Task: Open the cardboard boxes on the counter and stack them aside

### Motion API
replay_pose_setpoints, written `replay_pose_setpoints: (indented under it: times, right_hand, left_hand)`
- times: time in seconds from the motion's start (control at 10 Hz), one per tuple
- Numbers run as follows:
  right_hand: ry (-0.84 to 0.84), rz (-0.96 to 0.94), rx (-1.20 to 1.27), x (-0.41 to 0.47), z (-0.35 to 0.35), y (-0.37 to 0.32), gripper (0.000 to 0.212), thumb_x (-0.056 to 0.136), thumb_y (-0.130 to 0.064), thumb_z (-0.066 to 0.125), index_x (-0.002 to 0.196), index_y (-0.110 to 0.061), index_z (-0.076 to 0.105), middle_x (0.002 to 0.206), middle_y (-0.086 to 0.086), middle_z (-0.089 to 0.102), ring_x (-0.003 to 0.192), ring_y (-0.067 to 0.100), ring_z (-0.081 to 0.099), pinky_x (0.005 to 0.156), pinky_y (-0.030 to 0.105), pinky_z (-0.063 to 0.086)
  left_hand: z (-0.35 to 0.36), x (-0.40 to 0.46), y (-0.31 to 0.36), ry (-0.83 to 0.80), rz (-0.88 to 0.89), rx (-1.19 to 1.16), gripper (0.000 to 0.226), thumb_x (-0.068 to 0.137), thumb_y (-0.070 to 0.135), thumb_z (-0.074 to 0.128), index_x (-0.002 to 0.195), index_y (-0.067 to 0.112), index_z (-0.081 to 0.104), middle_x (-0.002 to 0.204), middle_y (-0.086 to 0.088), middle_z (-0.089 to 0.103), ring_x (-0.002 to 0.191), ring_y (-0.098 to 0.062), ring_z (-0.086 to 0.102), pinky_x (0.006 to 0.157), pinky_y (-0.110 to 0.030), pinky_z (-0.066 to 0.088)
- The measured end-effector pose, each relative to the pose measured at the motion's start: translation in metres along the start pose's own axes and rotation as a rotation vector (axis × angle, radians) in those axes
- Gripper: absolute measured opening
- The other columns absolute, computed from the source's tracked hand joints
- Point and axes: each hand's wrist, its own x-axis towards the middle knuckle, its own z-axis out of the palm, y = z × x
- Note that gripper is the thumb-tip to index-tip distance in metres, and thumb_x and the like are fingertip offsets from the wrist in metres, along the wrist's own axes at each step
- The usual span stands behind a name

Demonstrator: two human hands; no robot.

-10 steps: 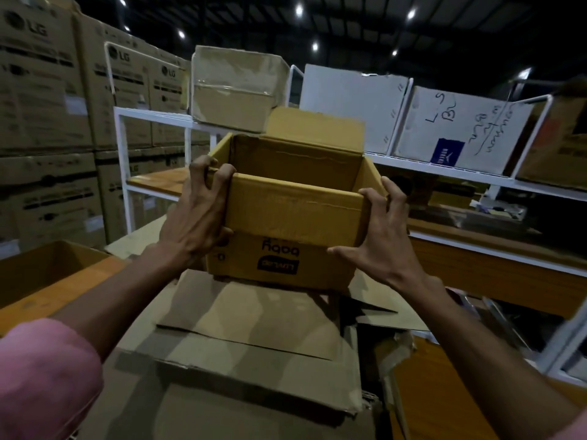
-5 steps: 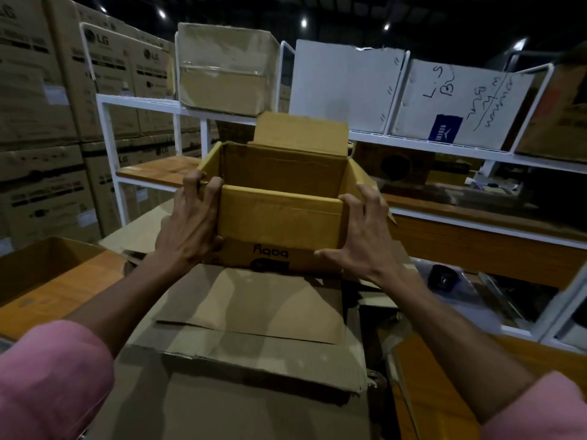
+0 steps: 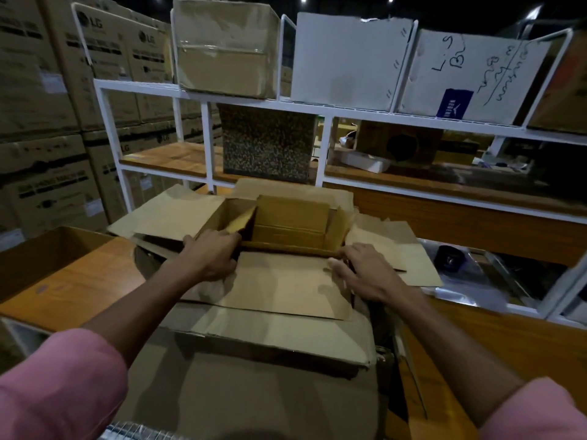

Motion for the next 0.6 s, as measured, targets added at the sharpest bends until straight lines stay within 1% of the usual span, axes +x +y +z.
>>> replay_pose_setpoints:
  times: [0.1,0.2,0.3,0.4,0.5,0.6]
  right_hand:
    - [0.125,0.049,0.068,-0.001,0.002,-0.003,0.048,0.1,-0.054,0.042,0.135,-0.023,0.053,0.134,0.003,0.055,0.122,0.021,0.046,0.101,0.04,0.041]
    - [0.198,0.084,0.084,-0.002,0.002,-0.009,0.05,0.099,-0.05,0.047,0.14,-0.022,0.049,0.141,0.004,0.051,0.128,0.022,0.044,0.104,0.042,0.039]
    - [0.26,0.058,0.093,-0.003,0.0,-0.013,0.047,0.099,-0.048,0.049,0.138,-0.022,0.051,0.141,0.004,0.051,0.129,0.022,0.043,0.102,0.043,0.039]
    - [0.299,0.043,0.119,-0.007,-0.004,-0.016,0.044,0.099,-0.047,0.049,0.135,-0.023,0.052,0.139,0.003,0.052,0.128,0.022,0.043,0.1,0.042,0.039]
    - [0.342,0.027,0.113,-0.014,-0.01,-0.013,0.043,0.099,-0.046,0.05,0.135,-0.023,0.053,0.14,0.003,0.051,0.128,0.021,0.042,0.1,0.043,0.038]
    - [0.365,0.046,0.091,-0.018,-0.019,-0.005,0.041,0.098,-0.044,0.053,0.134,-0.023,0.054,0.14,0.003,0.051,0.129,0.022,0.04,0.1,0.043,0.038]
  left_hand:
    - [-0.003,-0.001,0.007,0.191,-0.005,-0.026,0.049,0.095,0.031,0.053,0.142,0.022,0.044,0.141,-0.006,0.051,0.132,-0.031,0.043,0.102,-0.062,0.04]
    - [0.0,-0.002,0.014,0.296,0.036,-0.008,0.047,0.093,0.029,0.052,0.139,0.017,0.049,0.144,-0.007,0.051,0.137,-0.029,0.038,0.102,-0.058,0.04]
    - [0.008,0.0,0.021,0.359,0.081,-0.022,0.046,0.092,0.031,0.054,0.135,0.016,0.053,0.145,-0.007,0.052,0.14,-0.03,0.036,0.103,-0.059,0.039]
    - [0.017,0.001,0.031,0.384,0.118,-0.047,0.046,0.093,0.032,0.056,0.136,0.016,0.053,0.149,-0.007,0.048,0.144,-0.031,0.031,0.106,-0.061,0.036]
    - [0.023,0.006,0.045,0.456,0.177,-0.067,0.048,0.092,0.031,0.059,0.138,0.017,0.051,0.152,-0.009,0.044,0.146,-0.033,0.028,0.108,-0.062,0.036]
    - [0.022,0.014,0.061,0.531,0.189,-0.06,0.052,0.091,0.03,0.06,0.14,0.015,0.05,0.153,-0.011,0.041,0.147,-0.035,0.026,0.109,-0.062,0.036]
